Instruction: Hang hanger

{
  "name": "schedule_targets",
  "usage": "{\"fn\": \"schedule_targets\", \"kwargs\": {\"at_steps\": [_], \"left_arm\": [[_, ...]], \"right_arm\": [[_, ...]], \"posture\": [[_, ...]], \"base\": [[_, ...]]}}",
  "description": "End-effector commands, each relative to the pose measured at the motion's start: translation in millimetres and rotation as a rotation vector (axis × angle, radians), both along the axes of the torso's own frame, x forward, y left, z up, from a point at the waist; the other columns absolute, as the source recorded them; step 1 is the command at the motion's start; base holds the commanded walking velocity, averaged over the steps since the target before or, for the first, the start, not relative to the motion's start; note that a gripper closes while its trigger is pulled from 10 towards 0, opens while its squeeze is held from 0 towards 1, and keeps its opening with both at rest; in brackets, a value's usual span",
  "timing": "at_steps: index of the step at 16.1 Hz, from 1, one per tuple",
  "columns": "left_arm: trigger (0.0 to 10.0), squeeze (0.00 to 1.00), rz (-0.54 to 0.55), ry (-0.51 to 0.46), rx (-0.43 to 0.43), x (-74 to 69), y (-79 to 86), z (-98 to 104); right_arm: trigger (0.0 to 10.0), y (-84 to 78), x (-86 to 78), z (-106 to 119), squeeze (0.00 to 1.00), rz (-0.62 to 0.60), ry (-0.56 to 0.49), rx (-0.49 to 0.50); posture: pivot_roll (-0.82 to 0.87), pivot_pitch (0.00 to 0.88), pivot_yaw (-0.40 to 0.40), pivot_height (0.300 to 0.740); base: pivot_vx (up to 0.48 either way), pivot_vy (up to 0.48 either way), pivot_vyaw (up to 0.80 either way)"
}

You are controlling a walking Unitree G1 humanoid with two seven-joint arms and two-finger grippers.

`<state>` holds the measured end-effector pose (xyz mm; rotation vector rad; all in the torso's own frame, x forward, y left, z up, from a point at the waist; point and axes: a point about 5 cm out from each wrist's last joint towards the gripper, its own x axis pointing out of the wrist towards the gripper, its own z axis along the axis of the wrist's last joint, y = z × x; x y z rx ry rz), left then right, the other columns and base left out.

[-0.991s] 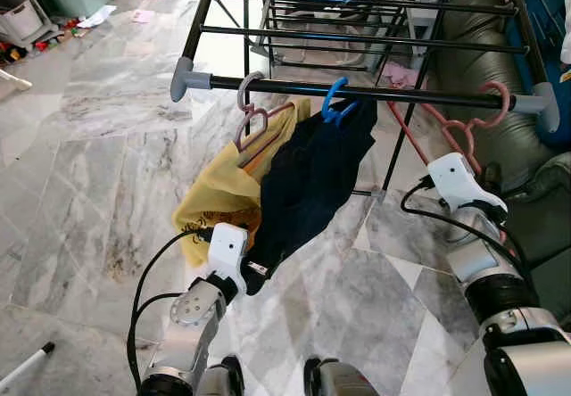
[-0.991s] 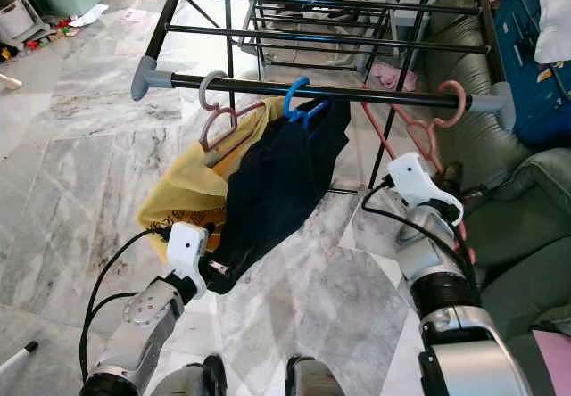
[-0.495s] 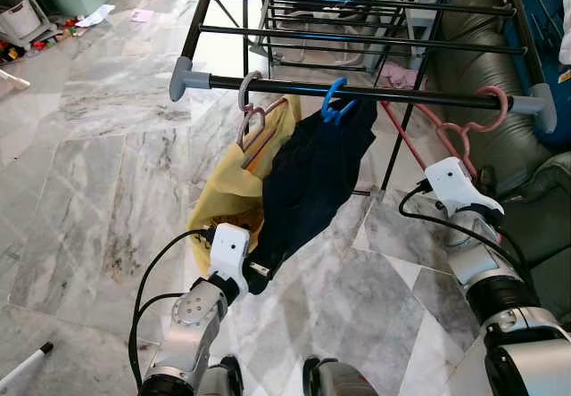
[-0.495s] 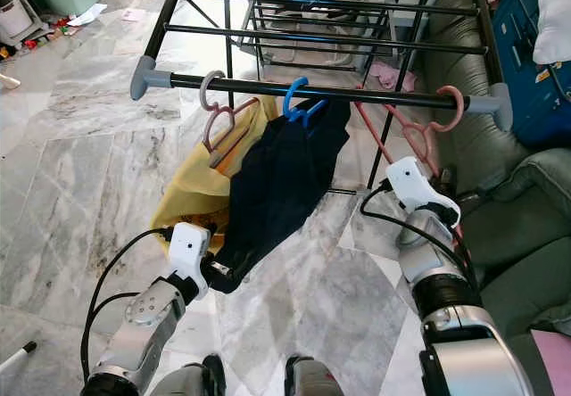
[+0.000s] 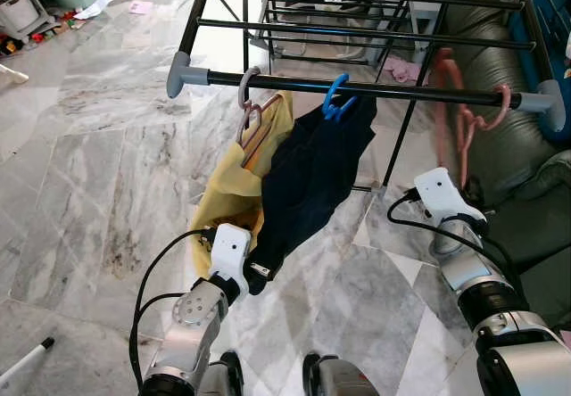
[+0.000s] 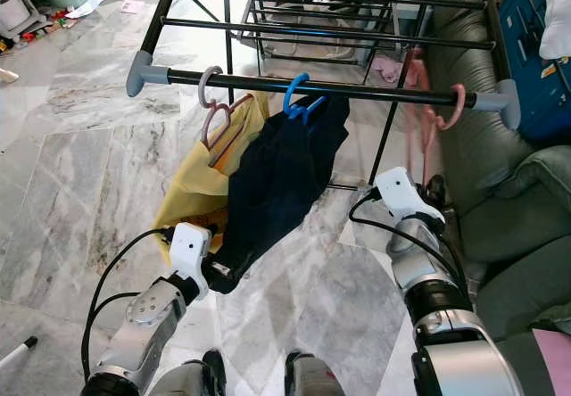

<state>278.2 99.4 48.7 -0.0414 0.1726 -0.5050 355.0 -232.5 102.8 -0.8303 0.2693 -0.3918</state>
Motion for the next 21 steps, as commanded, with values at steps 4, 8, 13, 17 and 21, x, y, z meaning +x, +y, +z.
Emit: {"fn": "schedule_targets", "kwargs": {"at_steps": [4, 8, 13, 17, 21], "left_arm": [[10.0, 0.0, -0.004, 0.03, 0.007, -3.7, 0.9, -6.4], [10.0, 0.0, -0.009, 0.032, 0.013, -3.1, 0.6, -6.4], [10.0, 0.0, -0.01, 0.035, 0.019, -1.8, 0.8, -7.4], [10.0, 0.0, -0.012, 0.035, 0.023, 0.4, 1.2, -7.5], [10.0, 0.0, -0.006, 0.024, 0.028, 2.5, 5.0, -6.2]], "right_arm": [[10.0, 10.3, -2.7, -0.7, 1.0, 0.033, -0.053, 0.054], [10.0, 14.0, -6.8, 1.5, 1.0, 0.039, -0.085, 0.065], [10.0, 16.7, -16.2, 9.2, 1.0, 0.063, -0.126, 0.073], [10.0, 18.7, -27.4, 19.6, 1.0, 0.069, -0.189, 0.078], [10.0, 21.1, -44.7, 27.1, 1.0, 0.076, -0.238, 0.09]], "posture": [[-0.12, 0.237, -0.014, 0.74], [-0.13, 0.236, -0.011, 0.74], [-0.13, 0.228, -0.011, 0.74], [-0.13, 0.217, -0.008, 0.74], [-0.14, 0.209, 0.002, 0.74]], "base": [[0.0, 0.0, 0.0], [0.0, 0.0, 0.0], [0.0, 0.0, 0.0], [0.0, 0.0, 0.0], [0.0, 0.0, 0.0]]}}
